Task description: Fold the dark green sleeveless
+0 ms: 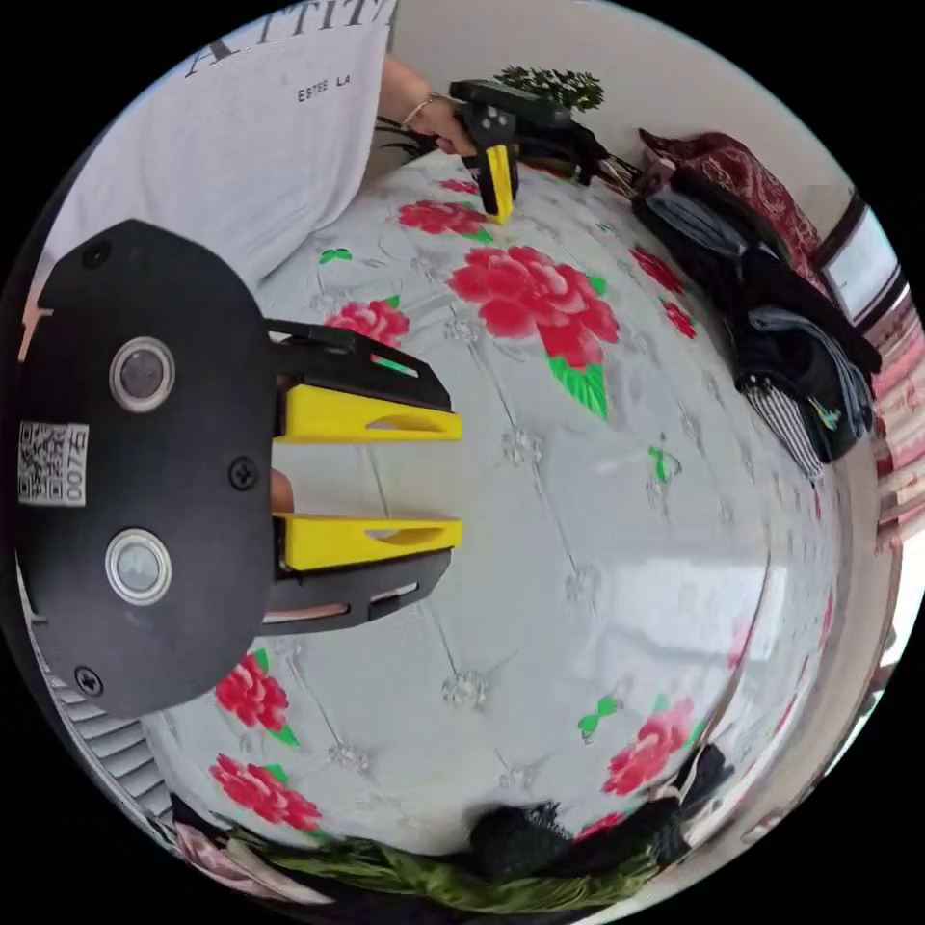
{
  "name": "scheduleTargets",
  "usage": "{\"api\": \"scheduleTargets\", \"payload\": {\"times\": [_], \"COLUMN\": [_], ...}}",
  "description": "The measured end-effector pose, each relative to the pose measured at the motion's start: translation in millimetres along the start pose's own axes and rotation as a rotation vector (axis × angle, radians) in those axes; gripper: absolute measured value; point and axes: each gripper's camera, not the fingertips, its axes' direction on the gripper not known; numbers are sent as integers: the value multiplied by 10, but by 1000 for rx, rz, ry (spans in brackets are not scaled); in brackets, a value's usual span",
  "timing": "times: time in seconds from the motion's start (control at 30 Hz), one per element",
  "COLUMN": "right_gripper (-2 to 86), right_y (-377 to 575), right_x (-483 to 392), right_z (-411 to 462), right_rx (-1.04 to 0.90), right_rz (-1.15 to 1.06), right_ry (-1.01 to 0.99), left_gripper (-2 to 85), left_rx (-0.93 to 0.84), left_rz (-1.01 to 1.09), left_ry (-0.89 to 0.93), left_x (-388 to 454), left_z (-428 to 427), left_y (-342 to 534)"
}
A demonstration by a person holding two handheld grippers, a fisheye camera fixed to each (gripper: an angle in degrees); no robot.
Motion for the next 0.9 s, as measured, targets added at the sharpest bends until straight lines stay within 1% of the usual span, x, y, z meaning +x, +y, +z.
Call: {"api": "scheduleTargets", "payload": {"times": [0.03, 0.1, 0.13, 0.17, 0.2, 0.23, 0.3, 0.37, 0.43, 0.47, 0.5, 0.57, 0.63, 0.7, 0.73, 0.8, 0.83, 0.9], "right_gripper": [72, 69, 68, 68, 66, 65, 56, 44, 26, 14, 9, 4, 1, 0, 0, -1, -1, -1], "right_y": [3, 85, 118, 200, 291, 338, 519, 640, 734, 811, 918, 977, 978, 886, 860, 780, 754, 647], "right_x": [138, 803, 990, 1387, 1770, 1954, 2613, 3027, 3355, 3520, 3443, 3367, 3131, 2591, 2400, 1441, 1175, 117], "right_z": [-105, -585, -704, -938, -1148, -1243, -1545, -1660, -1606, -1469, -1585, -1526, -1491, -1373, -1334, -1199, -1157, -989], "right_rx": [30, 159, 181, 216, 238, 244, 248, 230, 169, 87, 250, 295, 314, 299, 299, 310, 301, 229], "right_rz": [27, 175, 218, 310, 399, 441, 589, 685, 749, 808, 814, 825, 772, 634, 592, 423, 374, 161], "right_ry": [34, 199, 241, 313, 375, 402, 461, 436, 349, 240, 258, 172, 126, -29, -67, -144, -162, -271], "left_gripper": [-10, -10, -10, -9, -9, -9, -9, -9, -9, -9, -9, -9, -9, -8, -8, -6, -2, 11], "left_rx": [-1, -10, -22, -28, -41, -51, -62, -65, -65, -64, -64, -58, -41, -20, -1, 27, 47, 68], "left_rz": [3, 9, 9, 9, 10, 18, 26, 23, 33, 37, 37, 25, 10, 1, -15, -42, -59, -28], "left_ry": [-20, -32, -35, -37, -40, -45, -49, -47, -41, -36, -33, -13, 14, 30, 45, 64, 63, 119], "left_x": [46, 92, 109, 115, 123, 131, 132, 114, 80, 55, 38, -29, -127, -199, -258, -345, -393, -430], "left_z": [9, 30, 43, 48, 60, 71, 85, 96, 109, 115, 117, 124, 132, 136, 138, 138, 132, 111], "left_y": [-22, -71, -109, -128, -164, -194, -226, -238, -239, -234, -231, -213, -161, -103, -51, 31, 95, 199]}}
